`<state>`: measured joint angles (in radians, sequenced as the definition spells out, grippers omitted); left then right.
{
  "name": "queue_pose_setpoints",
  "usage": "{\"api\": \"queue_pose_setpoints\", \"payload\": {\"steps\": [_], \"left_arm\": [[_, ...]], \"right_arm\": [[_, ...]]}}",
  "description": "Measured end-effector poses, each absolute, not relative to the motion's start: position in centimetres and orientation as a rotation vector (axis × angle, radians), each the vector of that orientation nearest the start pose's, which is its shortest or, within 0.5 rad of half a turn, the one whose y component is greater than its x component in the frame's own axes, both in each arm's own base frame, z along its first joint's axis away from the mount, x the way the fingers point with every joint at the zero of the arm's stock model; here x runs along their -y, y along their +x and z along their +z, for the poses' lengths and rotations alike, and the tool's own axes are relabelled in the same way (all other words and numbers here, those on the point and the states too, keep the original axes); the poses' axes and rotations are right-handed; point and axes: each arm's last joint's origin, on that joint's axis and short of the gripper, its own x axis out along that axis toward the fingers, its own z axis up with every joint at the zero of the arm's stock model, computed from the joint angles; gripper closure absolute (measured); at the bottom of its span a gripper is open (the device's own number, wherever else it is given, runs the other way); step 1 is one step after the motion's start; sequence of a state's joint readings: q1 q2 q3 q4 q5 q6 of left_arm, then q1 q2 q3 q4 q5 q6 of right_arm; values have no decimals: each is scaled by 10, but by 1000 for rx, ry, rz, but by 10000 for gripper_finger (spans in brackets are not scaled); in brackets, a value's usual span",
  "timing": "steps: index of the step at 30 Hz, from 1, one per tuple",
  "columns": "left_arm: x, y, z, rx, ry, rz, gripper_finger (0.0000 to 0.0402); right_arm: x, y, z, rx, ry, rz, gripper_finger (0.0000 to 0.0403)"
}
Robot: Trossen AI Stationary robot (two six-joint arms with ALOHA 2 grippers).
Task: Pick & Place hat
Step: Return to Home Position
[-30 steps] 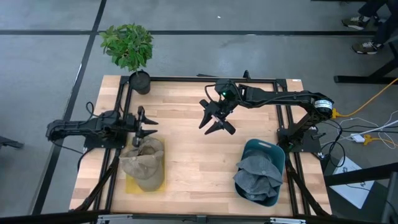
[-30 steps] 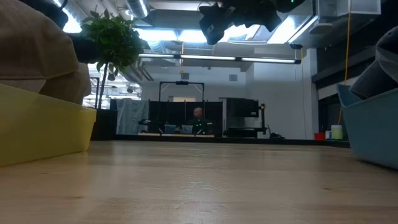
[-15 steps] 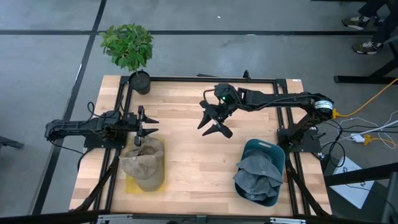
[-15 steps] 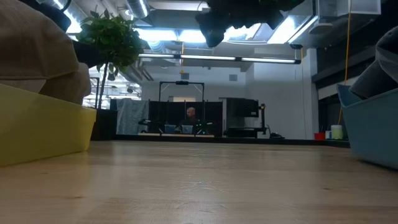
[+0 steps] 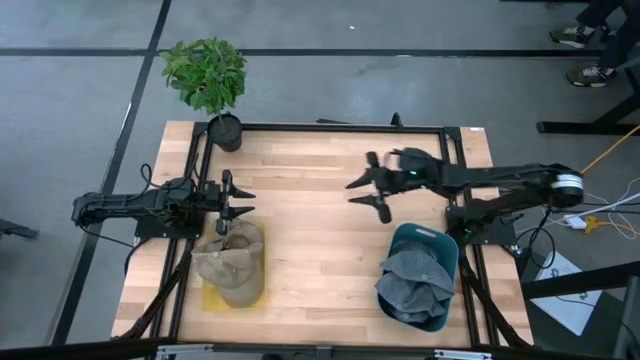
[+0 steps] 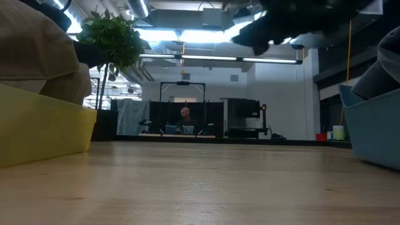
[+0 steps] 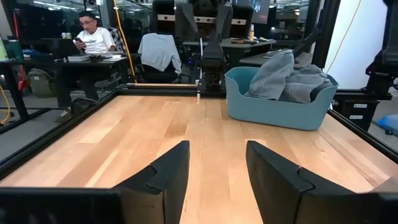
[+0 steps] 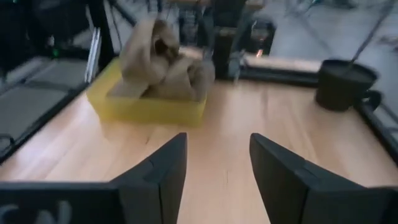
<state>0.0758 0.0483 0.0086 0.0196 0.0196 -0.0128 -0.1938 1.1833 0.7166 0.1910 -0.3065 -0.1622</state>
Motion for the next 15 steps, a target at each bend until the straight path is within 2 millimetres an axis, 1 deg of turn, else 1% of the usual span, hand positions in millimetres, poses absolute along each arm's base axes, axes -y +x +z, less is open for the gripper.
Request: {"api": "queue_pose_setpoints", "payload": {"steps": [3,11,15], "left_arm": [[-7,100,165,-19,-14,56,248],[-7,100,165,-15,-13,56,245],[-7,100,165,-15,-14,56,248]], "right_arm": [[40,229,257,-174,-67,78,228],[41,167,233,-83,-48,-224,228],[39,142,223,47,-30,-263,228]]}}
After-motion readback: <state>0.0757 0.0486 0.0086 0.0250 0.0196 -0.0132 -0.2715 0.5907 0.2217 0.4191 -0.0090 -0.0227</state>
